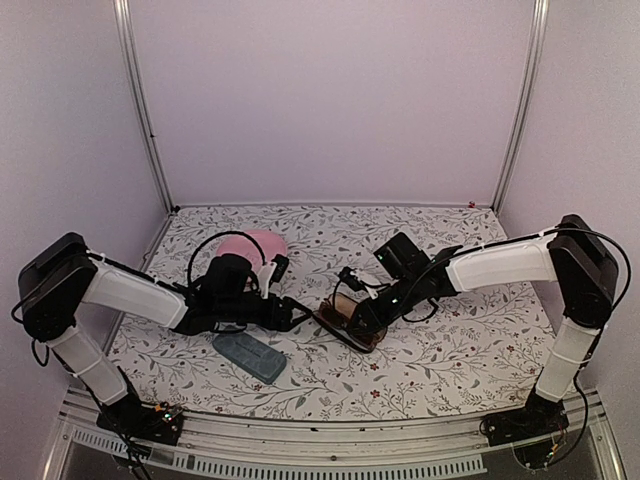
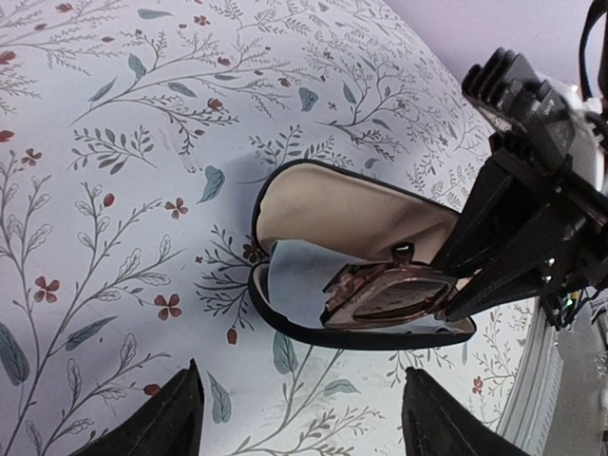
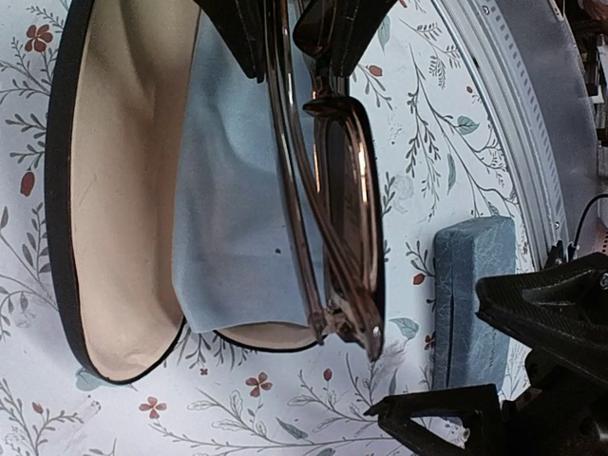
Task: Organize the sunglasses
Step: Place the sunglasses in the sunglasses case.
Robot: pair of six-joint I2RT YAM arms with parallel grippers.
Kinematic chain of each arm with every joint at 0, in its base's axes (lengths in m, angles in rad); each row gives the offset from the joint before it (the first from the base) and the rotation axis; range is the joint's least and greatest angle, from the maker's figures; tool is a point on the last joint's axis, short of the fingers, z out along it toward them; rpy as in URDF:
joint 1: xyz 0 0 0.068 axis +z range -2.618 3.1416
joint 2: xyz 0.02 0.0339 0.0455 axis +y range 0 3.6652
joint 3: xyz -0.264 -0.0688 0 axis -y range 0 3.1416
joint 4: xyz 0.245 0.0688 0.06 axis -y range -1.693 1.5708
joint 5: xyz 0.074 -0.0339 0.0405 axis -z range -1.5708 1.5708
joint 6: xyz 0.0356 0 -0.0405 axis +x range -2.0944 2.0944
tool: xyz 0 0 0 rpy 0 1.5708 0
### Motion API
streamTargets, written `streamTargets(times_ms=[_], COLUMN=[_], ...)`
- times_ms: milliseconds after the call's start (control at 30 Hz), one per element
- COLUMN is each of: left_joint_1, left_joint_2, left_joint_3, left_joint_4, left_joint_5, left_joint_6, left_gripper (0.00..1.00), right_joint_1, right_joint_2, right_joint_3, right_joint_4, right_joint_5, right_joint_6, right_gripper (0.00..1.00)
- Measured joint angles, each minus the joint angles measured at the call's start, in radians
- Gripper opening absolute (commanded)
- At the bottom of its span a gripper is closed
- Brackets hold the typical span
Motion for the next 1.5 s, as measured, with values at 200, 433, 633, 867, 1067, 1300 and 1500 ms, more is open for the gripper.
streamTargets(times_ms=[200, 433, 633, 867, 1067, 1300, 1500], left_joint_1=[-0.002, -0.004, -0.004, -0.004, -0.005, -0.005, -0.007], left_joint_2=[0.018, 0.071, 0.124, 0.145, 0.150, 0.150, 0.150], left_joint_3=[0.000, 0.023, 0.072, 0.074, 0.074, 0.058, 0.053], left_joint_4=[0.005, 0.018, 0.042, 0.089, 0.134, 0.162, 0.162], left_joint_5=[-0.008, -0.008, -0.006, 0.001, 0.017, 0.018, 0.010], left_joint_6=[0.000, 0.001, -0.002, -0.010, -0.024, -0.027, -0.026], left_gripper=[0.67, 0.59, 0.56, 0.57, 0.57, 0.56, 0.56], right_joint_1=[0.000, 0.000, 0.000, 0.000, 0.000, 0.003, 0.018], right_joint_2=[0.000, 0.008, 0.010, 0.018, 0.031, 0.045, 0.062], right_joint_3=[0.000, 0.000, 0.000, -0.003, -0.016, -0.017, -0.017], right_joint_4=[0.002, 0.011, 0.023, 0.039, 0.061, 0.074, 0.090], right_joint_5=[-0.004, -0.016, -0.027, -0.038, -0.057, -0.065, -0.063], right_joint_6=[0.012, 0.027, 0.034, 0.042, 0.052, 0.061, 0.066], right_gripper=[0.23, 0.23, 0.23, 0.23, 0.23, 0.24, 0.26])
